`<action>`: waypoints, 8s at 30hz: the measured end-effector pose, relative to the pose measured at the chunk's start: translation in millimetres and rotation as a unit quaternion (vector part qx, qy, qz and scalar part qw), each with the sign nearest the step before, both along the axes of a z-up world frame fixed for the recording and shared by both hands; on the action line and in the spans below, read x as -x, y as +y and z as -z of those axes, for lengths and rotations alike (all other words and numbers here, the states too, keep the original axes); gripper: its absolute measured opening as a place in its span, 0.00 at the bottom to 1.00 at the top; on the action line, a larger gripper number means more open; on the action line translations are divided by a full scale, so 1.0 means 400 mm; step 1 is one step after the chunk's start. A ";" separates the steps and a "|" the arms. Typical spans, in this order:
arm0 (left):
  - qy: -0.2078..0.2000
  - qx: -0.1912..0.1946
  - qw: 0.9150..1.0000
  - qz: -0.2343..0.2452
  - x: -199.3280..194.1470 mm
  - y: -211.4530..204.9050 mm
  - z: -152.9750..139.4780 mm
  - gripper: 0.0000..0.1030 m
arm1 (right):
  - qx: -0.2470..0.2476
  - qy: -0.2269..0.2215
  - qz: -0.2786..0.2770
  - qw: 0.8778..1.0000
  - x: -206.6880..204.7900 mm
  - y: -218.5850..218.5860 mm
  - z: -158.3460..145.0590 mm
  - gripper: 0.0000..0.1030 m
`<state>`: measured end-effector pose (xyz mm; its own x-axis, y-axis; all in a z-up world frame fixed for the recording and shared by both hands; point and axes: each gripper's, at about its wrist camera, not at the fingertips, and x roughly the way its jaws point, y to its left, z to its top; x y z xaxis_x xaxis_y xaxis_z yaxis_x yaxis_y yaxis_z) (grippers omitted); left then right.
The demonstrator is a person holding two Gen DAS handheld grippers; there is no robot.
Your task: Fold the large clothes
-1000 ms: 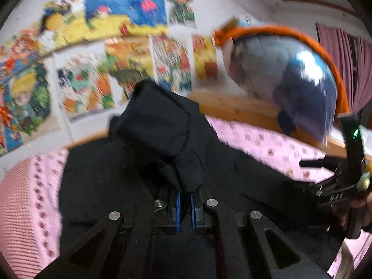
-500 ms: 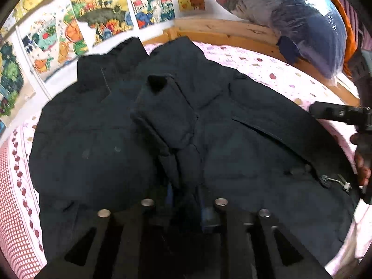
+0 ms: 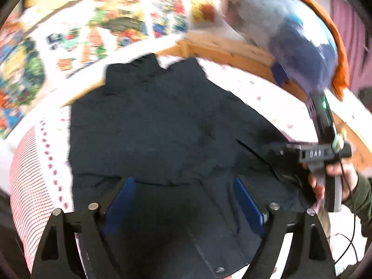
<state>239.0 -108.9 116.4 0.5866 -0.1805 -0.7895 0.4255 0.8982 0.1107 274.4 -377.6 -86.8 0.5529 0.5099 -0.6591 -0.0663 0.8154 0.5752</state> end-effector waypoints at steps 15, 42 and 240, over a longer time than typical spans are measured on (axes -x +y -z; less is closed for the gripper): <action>-0.075 0.041 0.982 -0.168 -0.403 0.316 0.098 0.85 | 0.107 -0.010 -0.067 0.992 -0.204 0.126 -0.014 0.06; 0.015 -0.073 0.981 -0.178 -0.607 0.259 0.346 0.85 | 0.397 -0.148 -0.050 0.904 -0.407 0.239 -0.136 0.55; -0.069 0.133 0.979 -0.140 -0.603 0.218 0.138 0.93 | 0.263 -0.195 -0.029 0.944 -0.445 0.258 -0.298 0.77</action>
